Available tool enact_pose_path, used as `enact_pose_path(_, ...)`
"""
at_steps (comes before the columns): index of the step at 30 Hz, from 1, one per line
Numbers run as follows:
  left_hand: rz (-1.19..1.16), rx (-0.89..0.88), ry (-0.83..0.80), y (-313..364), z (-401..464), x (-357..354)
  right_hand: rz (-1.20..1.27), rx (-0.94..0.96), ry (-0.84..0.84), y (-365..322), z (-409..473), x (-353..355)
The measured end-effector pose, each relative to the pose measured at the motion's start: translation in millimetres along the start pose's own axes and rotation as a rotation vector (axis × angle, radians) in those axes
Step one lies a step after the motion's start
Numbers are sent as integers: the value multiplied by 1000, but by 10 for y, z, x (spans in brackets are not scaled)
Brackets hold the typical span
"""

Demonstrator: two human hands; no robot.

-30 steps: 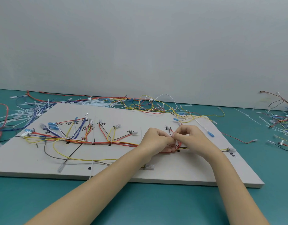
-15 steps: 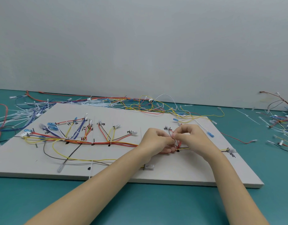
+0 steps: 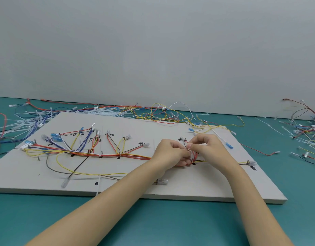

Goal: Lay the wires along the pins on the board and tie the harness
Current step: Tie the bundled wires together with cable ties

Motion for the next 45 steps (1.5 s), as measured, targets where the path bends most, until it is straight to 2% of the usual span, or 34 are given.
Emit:
enact_pose_path(6, -8, 12, 4, 5, -2, -5, -46, -37, -20, 42, 18, -2)
enact_pose_path(24, 8, -44, -30, -1, -9, -7, 39, 0, -44, 22, 35, -16)
enact_pose_path(45, 17, -29, -23, 7, -13, 1, -28, 22, -31, 43, 41, -42)
Point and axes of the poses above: each hand's wrist, its own z-axis towards the middle knuckle, its own x-axis out of the back of the hand, y = z × x, the point moved 3 cm from there along z, towards the middle knuckle, and after that the axes turned 11 degrees about -x, right-handed, at the moved point
